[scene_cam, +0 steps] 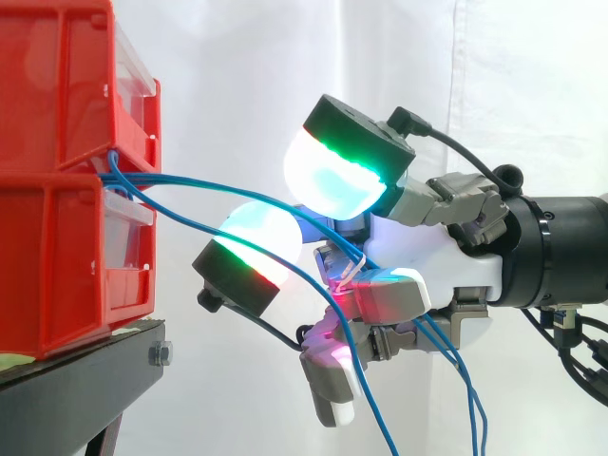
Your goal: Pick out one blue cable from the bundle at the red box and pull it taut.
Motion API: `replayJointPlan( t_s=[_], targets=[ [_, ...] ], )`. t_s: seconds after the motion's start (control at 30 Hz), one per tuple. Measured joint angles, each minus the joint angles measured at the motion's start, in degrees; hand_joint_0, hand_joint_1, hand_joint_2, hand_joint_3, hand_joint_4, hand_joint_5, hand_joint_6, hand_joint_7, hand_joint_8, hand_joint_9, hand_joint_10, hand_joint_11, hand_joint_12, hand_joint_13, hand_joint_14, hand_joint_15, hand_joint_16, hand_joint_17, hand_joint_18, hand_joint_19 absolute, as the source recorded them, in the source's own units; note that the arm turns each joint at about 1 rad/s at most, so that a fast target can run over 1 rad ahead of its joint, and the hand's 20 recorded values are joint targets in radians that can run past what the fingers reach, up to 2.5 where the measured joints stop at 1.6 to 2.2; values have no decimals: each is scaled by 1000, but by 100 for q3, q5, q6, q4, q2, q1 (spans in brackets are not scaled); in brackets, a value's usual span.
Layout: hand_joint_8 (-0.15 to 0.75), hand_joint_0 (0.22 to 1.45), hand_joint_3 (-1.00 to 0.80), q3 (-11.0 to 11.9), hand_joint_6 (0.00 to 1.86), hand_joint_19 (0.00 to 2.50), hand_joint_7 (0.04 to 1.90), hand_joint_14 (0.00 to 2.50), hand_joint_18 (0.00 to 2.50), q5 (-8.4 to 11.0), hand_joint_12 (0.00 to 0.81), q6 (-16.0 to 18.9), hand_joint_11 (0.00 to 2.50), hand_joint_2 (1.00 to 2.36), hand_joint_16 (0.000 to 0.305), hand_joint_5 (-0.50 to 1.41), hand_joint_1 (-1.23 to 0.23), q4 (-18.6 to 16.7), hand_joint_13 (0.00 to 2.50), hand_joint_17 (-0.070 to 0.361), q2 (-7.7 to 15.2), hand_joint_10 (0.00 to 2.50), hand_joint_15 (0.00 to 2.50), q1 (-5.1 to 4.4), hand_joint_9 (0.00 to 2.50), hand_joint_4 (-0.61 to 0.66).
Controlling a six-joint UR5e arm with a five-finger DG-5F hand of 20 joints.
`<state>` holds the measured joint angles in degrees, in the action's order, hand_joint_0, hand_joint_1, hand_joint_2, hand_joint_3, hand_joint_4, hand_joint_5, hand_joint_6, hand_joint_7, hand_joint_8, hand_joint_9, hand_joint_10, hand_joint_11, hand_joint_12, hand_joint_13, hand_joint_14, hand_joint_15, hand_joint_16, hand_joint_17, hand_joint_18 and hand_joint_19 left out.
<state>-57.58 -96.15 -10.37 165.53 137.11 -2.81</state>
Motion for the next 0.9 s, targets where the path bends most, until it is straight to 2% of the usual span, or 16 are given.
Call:
replayJointPlan(
  t_s=[0.1,0.23,0.43,0.6,0.77,0.9],
  targets=[
    [300,618,-496,-2,874,771,907,26,829,-1,413,0,866,1000,56,-122,-674,2,1100,125,2,28,672,1,1424,40],
    [302,645,-309,-6,885,770,962,25,832,-14,417,0,875,1014,56,-120,-758,11,1103,125,0,27,669,8,1421,15],
    [305,679,-236,-8,900,749,998,26,835,-3,412,0,890,1018,56,-123,-855,1,1097,125,1,27,665,4,1405,-2],
    [294,731,-327,-14,912,734,982,27,837,0,401,-2,889,1013,54,-125,-898,5,1088,123,0,28,667,1,1401,-34],
    [288,763,-500,-20,921,714,959,26,829,-2,399,-7,885,1000,53,-122,-897,9,1084,120,0,30,660,6,1405,-72],
    [287,665,-500,-31,916,731,974,26,830,-1,399,-9,878,1000,53,-114,-803,0,1094,120,2,25,661,8,1430,12]
  ],
)
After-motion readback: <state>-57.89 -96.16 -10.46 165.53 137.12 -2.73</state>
